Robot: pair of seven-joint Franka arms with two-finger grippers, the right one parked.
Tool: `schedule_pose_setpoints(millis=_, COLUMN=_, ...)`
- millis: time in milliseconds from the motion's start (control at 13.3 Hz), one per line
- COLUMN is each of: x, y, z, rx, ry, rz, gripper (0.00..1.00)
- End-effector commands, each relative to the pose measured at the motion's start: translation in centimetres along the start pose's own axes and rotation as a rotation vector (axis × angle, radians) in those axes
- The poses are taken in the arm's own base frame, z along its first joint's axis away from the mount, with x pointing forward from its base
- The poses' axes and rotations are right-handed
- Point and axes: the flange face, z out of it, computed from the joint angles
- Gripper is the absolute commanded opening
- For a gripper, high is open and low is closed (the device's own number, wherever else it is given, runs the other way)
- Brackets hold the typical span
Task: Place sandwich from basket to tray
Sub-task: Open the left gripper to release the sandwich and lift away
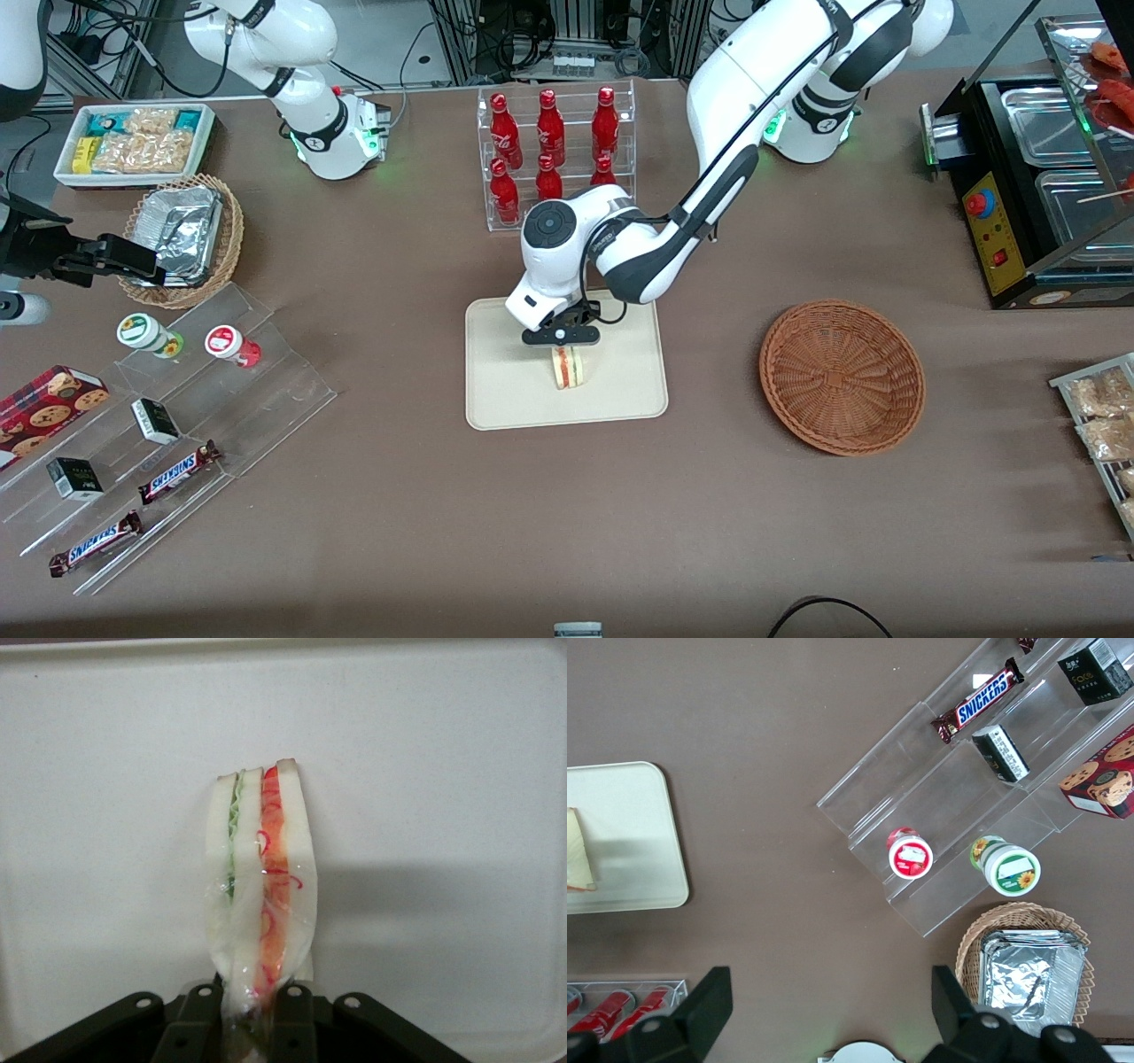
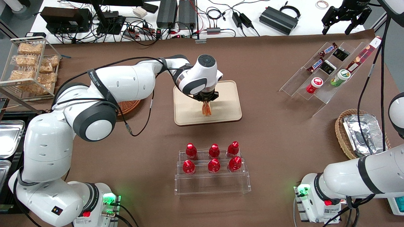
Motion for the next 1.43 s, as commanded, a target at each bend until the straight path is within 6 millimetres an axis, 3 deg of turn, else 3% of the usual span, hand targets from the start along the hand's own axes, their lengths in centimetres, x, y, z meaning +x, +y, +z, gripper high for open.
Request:
schedule_pose_setpoints(millis=0, x=0.2, y=0.6, z=-0.6, rx=0.002, ry=0.029, rz=-0.002, gripper=1.00)
schedule_pose_setpoints(millis=226, x=0.9, y=-0.1, z=-2.0, rx=0.023, ry=0.029, rz=-0.020, gripper=1.00)
schedule_pose_setpoints(millis=376, x=1.7, y=-1.2, z=-6.0, rx=0.036, ry=0.045, rz=-0.050, gripper=1.00)
schedule_pose_setpoints(millis=526, x=5.2, y=-5.3, z=-11.7, rx=0.020, ry=0.048, rz=-0.154, gripper=1.00)
schedule_pose_setpoints(millis=677, x=6.4, y=-9.7, z=-17.9, rx=0.043, ry=0.023, rz=-0.224, gripper=1.00)
schedule_pose_setpoints(millis=902, x=7.8, y=-15.7, z=-22.9, rx=0.104, ry=0.007, rz=-0.258, gripper=1.00)
schedule_pose_setpoints(millis=977, x=8.6, y=-18.6, z=-24.3, rx=0.102, ry=-0.025, rz=-0.272, gripper=1.00)
schedule_pose_setpoints(millis=1353, x=9.7, y=-29.7, z=-31.0, rx=0.066, ry=-0.109, rz=-0.134, gripper=1.00)
